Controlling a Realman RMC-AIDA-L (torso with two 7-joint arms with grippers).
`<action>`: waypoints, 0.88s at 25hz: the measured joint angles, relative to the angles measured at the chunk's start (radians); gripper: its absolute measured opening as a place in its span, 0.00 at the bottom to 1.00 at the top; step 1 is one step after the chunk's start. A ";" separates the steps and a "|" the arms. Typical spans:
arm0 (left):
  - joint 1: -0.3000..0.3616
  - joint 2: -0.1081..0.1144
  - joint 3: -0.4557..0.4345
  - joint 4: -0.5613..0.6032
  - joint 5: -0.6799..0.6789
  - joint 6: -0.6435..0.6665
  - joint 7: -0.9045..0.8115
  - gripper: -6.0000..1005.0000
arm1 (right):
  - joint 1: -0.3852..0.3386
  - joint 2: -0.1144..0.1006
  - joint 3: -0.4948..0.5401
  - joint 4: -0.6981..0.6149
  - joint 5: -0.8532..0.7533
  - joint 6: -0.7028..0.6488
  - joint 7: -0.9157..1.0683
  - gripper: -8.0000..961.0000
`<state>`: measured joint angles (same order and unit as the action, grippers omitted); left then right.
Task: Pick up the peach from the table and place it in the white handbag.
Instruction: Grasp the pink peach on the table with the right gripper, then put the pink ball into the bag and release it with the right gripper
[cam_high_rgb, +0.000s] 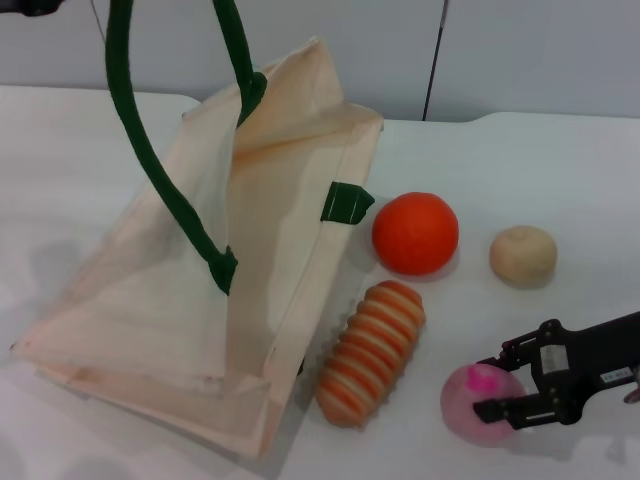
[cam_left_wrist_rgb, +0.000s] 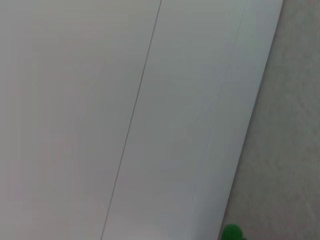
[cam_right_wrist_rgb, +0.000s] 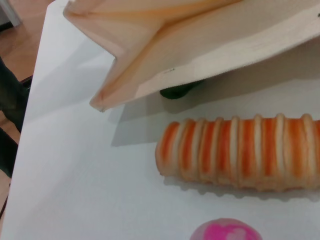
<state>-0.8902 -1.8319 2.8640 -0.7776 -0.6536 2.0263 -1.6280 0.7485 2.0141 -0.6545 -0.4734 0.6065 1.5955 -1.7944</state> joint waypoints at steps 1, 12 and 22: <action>0.000 0.000 0.000 0.000 0.000 0.000 -0.002 0.12 | 0.000 0.000 0.002 -0.001 0.001 0.000 0.000 0.58; 0.000 0.000 0.000 0.000 0.000 0.000 -0.004 0.12 | 0.002 -0.003 0.017 -0.008 0.050 0.001 -0.006 0.55; -0.021 0.001 0.002 0.006 0.005 0.000 -0.004 0.12 | 0.092 -0.002 0.011 -0.040 0.285 0.002 -0.026 0.55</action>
<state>-0.9115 -1.8306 2.8655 -0.7712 -0.6483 2.0264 -1.6322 0.8407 2.0121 -0.6433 -0.5131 0.8920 1.5973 -1.8208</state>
